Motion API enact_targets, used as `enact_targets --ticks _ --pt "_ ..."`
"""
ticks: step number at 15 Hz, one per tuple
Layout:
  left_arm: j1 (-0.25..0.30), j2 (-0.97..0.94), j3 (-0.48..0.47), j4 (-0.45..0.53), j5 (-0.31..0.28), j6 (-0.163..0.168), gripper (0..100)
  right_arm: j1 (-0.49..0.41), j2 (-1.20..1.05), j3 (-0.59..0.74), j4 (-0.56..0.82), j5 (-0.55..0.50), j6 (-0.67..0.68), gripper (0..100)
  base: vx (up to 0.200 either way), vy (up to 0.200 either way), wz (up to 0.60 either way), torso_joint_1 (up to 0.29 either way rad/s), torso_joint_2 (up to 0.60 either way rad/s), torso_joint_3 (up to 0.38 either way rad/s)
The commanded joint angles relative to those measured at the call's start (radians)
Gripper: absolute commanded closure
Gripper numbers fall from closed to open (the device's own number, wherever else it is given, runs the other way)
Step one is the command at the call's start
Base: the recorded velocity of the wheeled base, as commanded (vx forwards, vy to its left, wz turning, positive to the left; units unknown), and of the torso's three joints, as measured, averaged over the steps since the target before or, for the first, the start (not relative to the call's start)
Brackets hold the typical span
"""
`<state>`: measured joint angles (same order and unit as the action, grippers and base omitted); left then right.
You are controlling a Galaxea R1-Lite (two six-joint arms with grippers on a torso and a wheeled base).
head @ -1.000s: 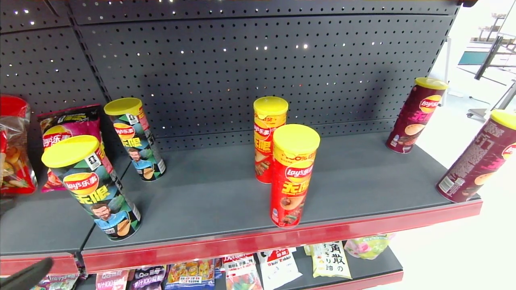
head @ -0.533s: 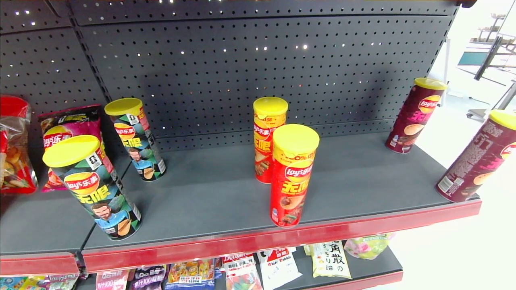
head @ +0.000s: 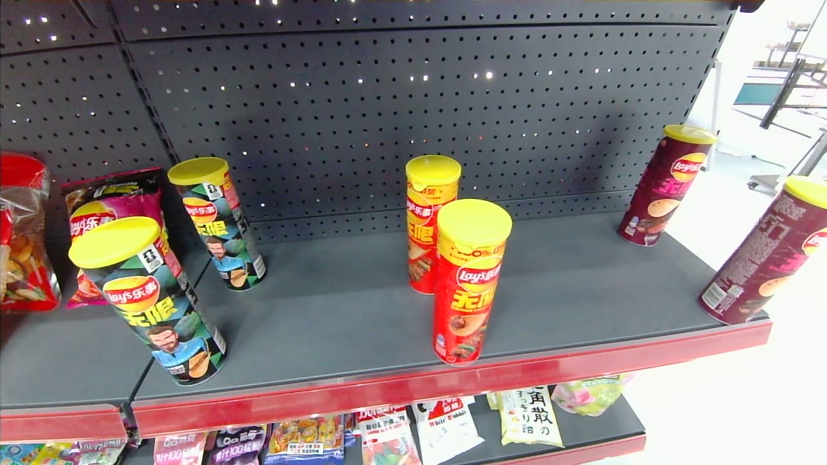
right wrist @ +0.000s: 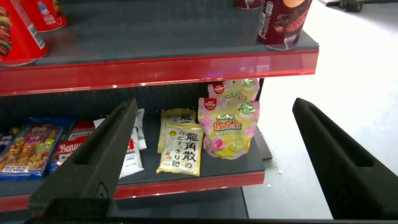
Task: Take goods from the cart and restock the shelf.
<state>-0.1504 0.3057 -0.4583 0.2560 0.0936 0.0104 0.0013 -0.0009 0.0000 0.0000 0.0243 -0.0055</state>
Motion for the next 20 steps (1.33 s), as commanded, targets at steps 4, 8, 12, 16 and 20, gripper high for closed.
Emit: enact_targets --ticks 4,8,12,16,20 --pt "0.078 -0.053 0.026 0.082 0.087 -0.001 0 0.000 0.001 0.000 -0.002 0.000 -0.001 0 0.000 0.000 0.00 0.000 0.00 0.000" --pt "0.215 -0.116 0.101 0.088 0.029 -0.040 0 0.000 0.001 0.000 -0.002 0.000 -0.001 0 0.000 0.000 0.00 0.000 0.00 0.000" --pt "0.149 -0.306 0.286 -0.070 -0.103 -0.035 0 0.000 0.001 0.000 0.000 0.000 -0.001 0 0.000 0.000 0.00 0.000 0.00 0.000" --pt "0.149 -0.306 0.458 -0.300 -0.095 -0.035 0 -0.001 0.001 0.000 -0.002 0.000 -0.001 0 0.000 0.000 0.00 0.000 0.00 0.000" --pt "0.150 -0.306 0.455 -0.248 -0.083 -0.012 0 0.000 0.001 0.000 -0.002 0.000 -0.001 0 0.000 0.000 0.00 0.000 0.00 0.000"
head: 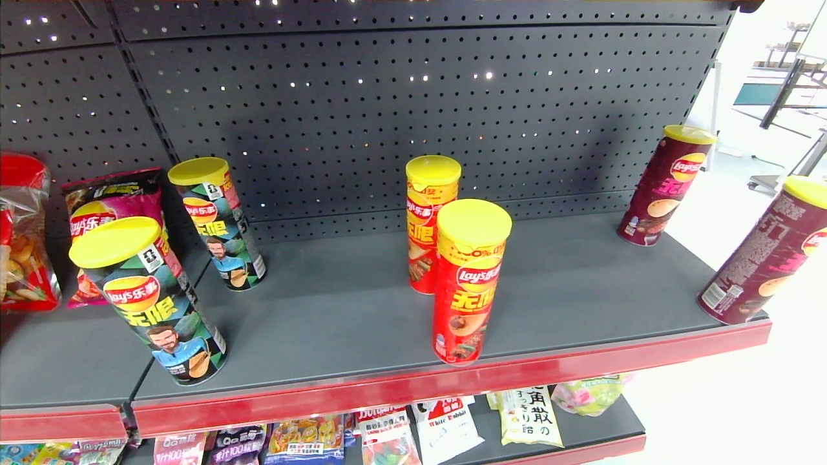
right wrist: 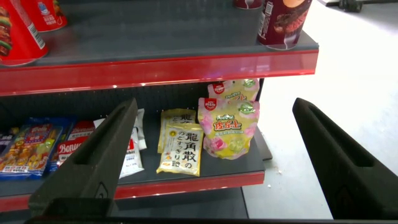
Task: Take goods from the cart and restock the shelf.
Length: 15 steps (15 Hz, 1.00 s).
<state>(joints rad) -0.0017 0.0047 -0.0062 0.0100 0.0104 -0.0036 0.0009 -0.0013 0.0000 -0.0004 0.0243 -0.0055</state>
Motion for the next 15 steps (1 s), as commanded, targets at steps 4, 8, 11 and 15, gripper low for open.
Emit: enact_targets --ticks 4,8,11,15 --pt "0.002 -0.005 0.005 -0.005 -0.010 -0.001 0 -0.001 0.001 0.000 0.000 0.000 -0.001 0 0.000 0.000 0.00 0.000 0.00 0.000" --pt "0.000 -0.005 0.005 -0.008 -0.092 0.004 0 0.001 0.001 0.000 -0.001 0.000 -0.001 0 0.000 0.000 0.00 0.000 0.00 0.000" --pt "0.002 -0.005 0.005 -0.012 -0.006 -0.001 0 0.001 0.001 0.000 0.000 0.000 -0.002 0 0.000 0.000 0.00 0.000 0.00 0.000" --pt "0.002 -0.005 0.005 -0.010 -0.009 0.001 0 0.001 0.001 0.000 0.000 0.000 -0.002 0 0.000 0.000 0.00 0.000 0.00 0.000"
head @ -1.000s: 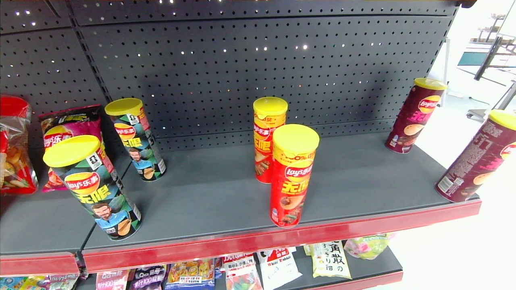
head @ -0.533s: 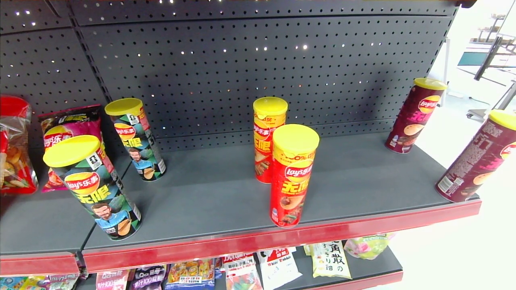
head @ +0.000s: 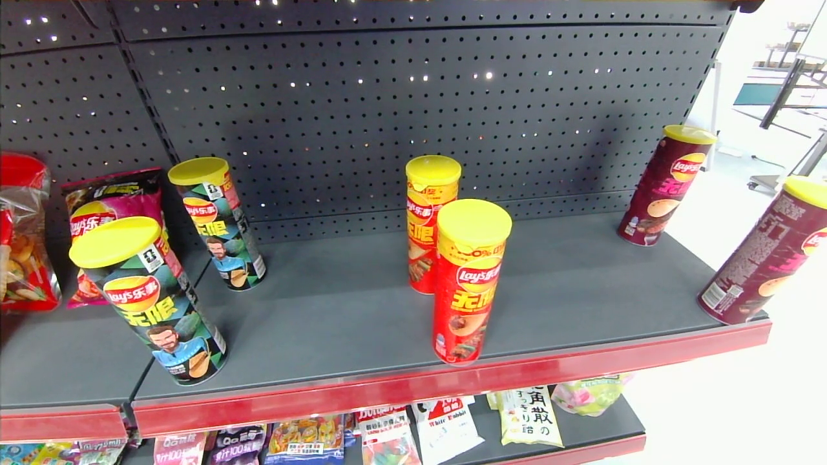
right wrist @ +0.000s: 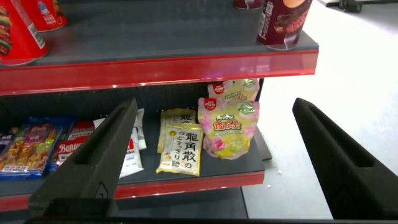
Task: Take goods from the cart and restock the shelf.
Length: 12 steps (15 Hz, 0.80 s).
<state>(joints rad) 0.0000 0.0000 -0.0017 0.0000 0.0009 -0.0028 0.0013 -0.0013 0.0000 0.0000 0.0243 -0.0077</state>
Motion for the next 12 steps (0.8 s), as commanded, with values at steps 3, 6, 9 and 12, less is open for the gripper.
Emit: enact_targets --ticks 3,6,9,12 --pt "0.000 0.000 0.000 0.000 0.001 0.001 0 0.000 0.001 0.000 0.000 0.000 0.000 0 0.000 0.000 0.00 0.000 0.00 0.000" --pt "0.000 0.000 0.000 0.000 0.001 0.001 0 0.000 0.001 0.000 0.000 0.000 -0.002 0 0.000 0.000 0.00 0.000 0.00 0.000" --pt "0.000 0.000 0.000 0.000 0.001 0.000 0 0.000 0.001 0.000 0.000 0.000 -0.002 0 0.000 0.000 0.00 0.000 0.00 0.000" --pt "0.000 0.000 0.000 0.000 0.001 0.000 0 0.000 0.001 0.000 0.000 0.002 -0.002 0 0.000 0.000 0.20 0.001 0.00 0.001"
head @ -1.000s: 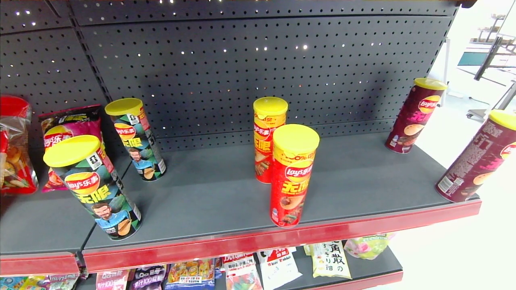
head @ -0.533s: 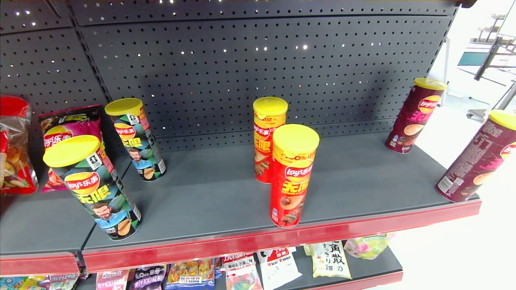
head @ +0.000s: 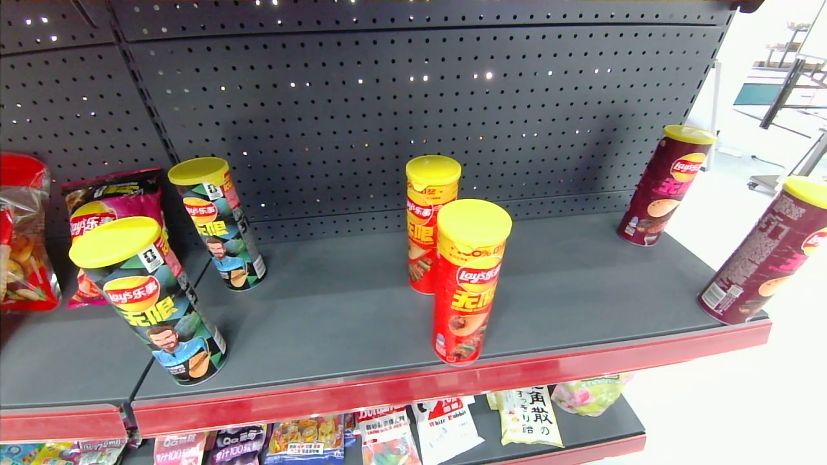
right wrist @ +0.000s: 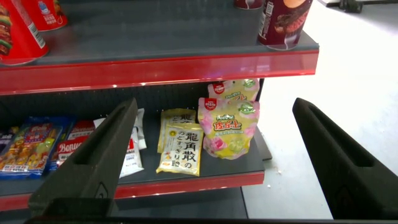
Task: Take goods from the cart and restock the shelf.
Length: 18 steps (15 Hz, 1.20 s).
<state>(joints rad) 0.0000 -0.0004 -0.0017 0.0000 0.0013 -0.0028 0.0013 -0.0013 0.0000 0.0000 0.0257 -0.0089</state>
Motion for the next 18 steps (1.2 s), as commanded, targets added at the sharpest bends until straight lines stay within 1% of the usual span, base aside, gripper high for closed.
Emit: enact_targets --ticks 1,5,18 --pt "0.000 0.000 0.000 0.000 0.000 0.000 0 0.002 0.001 0.000 0.000 0.000 0.000 0 0.000 0.000 0.60 0.007 0.00 0.012" --pt "0.000 0.000 0.000 0.000 0.000 0.000 0 0.002 0.001 0.000 0.000 0.000 -0.002 0 0.000 0.000 0.60 0.004 0.00 0.001" --pt "0.000 0.000 0.000 0.000 0.000 0.000 0 0.000 0.001 0.000 -0.002 -0.001 0.001 0 0.000 0.000 0.00 0.000 0.00 0.000"
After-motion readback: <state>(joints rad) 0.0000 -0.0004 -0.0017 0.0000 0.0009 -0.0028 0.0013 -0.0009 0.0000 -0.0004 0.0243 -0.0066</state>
